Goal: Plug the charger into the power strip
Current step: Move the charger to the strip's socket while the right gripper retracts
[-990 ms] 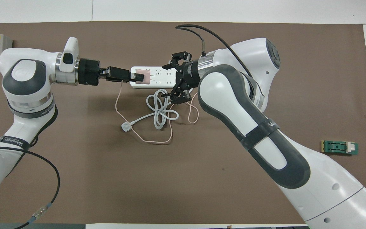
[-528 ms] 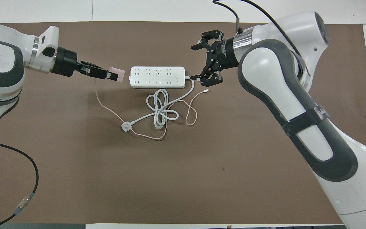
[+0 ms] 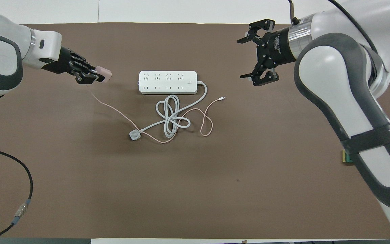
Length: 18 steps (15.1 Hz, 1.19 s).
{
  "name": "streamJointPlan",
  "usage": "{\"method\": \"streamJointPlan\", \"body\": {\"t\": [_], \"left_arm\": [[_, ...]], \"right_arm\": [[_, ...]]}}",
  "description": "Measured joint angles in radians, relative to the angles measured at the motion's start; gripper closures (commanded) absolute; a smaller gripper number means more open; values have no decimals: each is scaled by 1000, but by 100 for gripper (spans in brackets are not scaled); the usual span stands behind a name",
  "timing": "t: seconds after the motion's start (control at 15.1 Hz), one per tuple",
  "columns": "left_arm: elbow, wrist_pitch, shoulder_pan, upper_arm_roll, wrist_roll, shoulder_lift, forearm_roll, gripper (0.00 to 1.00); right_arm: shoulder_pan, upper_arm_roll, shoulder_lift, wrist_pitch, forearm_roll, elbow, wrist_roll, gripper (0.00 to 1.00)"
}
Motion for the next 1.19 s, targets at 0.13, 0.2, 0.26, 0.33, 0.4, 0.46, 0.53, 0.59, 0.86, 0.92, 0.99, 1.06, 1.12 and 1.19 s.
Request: {"method": "streamJointPlan", "body": {"t": [0.13,0.2,0.26,0.33,0.4,0.46,0.53,0.59,0.86,0.92,0.99,1.06,1.12,1.19], "left_arm": [[0,76,-38,-5,66,10,110,100],[1,98,-58,-8,86,15,140,100],[2,114,-76,-10,100,19,156,100],[7,120,-91,-11,108,21,163,100],[19,118,-105,-12,114,24,171,100],[31,113,-120,-13,119,26,184,100],[42,109,-136,-13,120,28,199,100],[50,109,-153,-14,120,30,211,100],[62,116,-204,-14,121,35,335,100],[62,116,-213,-13,121,38,353,100],[59,116,-222,-13,121,41,364,100],[55,116,-230,-13,121,45,378,100],[51,116,-236,-13,120,47,397,100],[50,119,-242,-13,119,49,411,100]], "right_arm": [[-19,0,-11,-32,-49,0,-61,0],[-26,0,-16,-50,-74,0,-99,0],[-31,0,-21,-69,-96,0,-146,0],[-37,0,-26,-90,-118,0,-194,0],[-45,0,-31,-110,-137,0,-247,0],[-56,0,-37,-131,-160,0,-305,0],[-71,-1,-45,-153,-184,0,-371,0],[-87,-1,-53,-176,-213,0,-450,0],[-134,-1,-89,-241,-327,-1,-755,0],[-140,-1,-97,-252,-349,-1,-817,0],[-145,-1,-106,-264,-366,-1,-871,0],[-148,-2,-115,-280,-387,-1,-925,0],[-148,-2,-126,-296,-412,-1,-975,0],[-148,-1,-137,-312,-442,-3,-1029,0]]}}
